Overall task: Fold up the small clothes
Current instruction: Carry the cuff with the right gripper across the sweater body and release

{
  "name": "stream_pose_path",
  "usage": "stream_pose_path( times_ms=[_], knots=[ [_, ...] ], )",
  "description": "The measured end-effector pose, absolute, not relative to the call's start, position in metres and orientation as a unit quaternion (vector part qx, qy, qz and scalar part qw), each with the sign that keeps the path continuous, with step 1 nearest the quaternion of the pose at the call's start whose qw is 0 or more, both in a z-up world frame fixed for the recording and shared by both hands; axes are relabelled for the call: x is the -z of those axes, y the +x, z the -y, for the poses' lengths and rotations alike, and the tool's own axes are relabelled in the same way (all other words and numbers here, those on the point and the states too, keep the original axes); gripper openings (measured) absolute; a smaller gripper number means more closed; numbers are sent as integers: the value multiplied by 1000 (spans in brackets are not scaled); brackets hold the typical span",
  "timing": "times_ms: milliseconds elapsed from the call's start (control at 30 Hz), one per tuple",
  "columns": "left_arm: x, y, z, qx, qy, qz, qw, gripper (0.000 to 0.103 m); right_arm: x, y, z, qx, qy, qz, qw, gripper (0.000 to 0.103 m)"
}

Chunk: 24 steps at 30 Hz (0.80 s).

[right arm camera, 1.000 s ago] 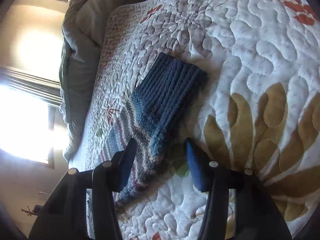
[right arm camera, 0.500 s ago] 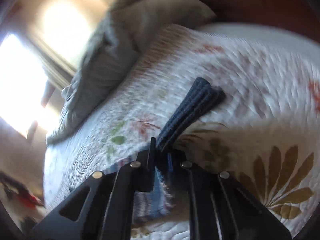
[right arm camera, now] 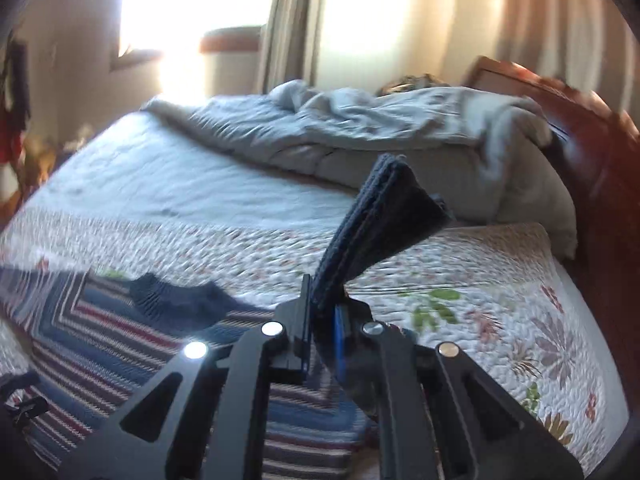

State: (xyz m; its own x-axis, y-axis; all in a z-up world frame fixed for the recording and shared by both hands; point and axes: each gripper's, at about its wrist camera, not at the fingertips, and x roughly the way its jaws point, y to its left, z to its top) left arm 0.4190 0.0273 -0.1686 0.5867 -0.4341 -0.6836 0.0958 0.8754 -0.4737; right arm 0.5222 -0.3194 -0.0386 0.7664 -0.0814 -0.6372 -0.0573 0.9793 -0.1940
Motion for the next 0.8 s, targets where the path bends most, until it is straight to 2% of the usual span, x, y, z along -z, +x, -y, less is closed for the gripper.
stream_pose_path(
  times_ms=[100,300,500,533,600,700,800],
  knots=[
    [171,407,-46,147,-211,-418,871,99,68,527,253,-12,-151,-365,918,8],
    [175,387,-73,143,-221,-406,875,99,164,519,115,-44,-281,-397,873,8],
    [174,378,-86,146,-203,-401,881,99,222,513,62,-50,-344,-411,842,10],
    [174,379,-88,144,-207,-401,881,99,226,514,59,-54,-347,-416,839,14],
    [176,381,-92,142,-217,-403,878,99,227,512,54,-79,-335,-429,835,46],
    [174,388,-99,142,-251,-401,870,99,197,494,71,-119,-274,-406,864,60],
    [173,401,-106,145,-297,-395,857,99,159,464,142,-138,-67,-419,895,66]
  ],
)
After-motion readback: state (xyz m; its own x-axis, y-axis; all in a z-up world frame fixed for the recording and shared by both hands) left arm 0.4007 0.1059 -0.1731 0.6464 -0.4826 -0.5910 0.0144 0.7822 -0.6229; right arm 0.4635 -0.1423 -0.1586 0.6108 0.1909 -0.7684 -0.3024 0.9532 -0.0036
